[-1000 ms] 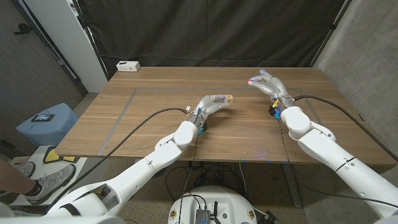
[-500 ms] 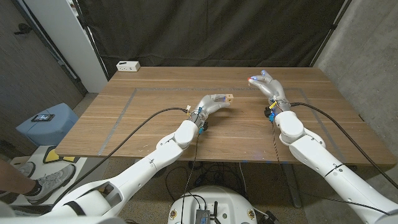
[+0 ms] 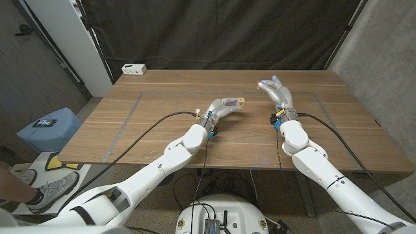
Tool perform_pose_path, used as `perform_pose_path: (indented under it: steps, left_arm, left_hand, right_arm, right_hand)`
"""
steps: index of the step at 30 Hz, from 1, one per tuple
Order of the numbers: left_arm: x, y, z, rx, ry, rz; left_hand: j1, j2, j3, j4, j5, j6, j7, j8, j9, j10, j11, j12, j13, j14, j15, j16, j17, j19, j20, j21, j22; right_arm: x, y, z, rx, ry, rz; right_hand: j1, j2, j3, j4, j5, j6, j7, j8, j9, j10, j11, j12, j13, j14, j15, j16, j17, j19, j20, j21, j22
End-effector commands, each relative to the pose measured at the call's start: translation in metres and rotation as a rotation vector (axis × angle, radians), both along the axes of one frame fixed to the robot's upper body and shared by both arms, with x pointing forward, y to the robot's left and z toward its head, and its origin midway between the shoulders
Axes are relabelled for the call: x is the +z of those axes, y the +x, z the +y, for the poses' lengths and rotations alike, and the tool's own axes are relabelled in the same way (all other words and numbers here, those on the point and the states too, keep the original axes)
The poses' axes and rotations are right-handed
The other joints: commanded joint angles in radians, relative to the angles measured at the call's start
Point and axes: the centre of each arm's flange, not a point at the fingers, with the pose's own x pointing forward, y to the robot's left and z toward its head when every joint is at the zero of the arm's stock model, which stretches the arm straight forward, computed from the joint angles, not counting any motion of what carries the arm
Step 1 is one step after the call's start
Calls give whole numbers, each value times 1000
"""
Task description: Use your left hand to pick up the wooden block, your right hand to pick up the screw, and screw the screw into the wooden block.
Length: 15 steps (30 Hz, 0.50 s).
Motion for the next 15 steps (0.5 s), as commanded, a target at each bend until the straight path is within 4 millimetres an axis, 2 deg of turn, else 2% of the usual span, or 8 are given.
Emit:
perform_pose_path:
  steps: [1, 15]
  left_arm:
    - [1, 3, -5, -16, 9, 6]
    - [0, 1, -9, -19, 6, 11]
  left_hand:
    - [2, 7, 0, 2, -2, 7, 2, 8, 6, 2, -2, -1, 4, -7, -99, 1, 3, -4, 2, 4, 6]
    - [0, 8, -2, 2, -1, 6, 1, 7, 6, 1, -2, -2, 5, -7, -99, 2, 3, -4, 1, 4, 6]
  right_arm:
    - [-6, 2, 13, 29, 55, -24]
    - [-9, 2, 13, 68, 47, -33]
  right_hand:
    - [11, 12, 4, -4, -1, -1, -12, 4, 4, -7, -8, -3, 5, -10, -5, -3, 3, -1, 1, 4, 6]
    - [32, 26, 11, -11, -2, -16, -21, 4, 7, -19, -18, -5, 5, -14, -7, -4, 3, -4, -1, 2, 6]
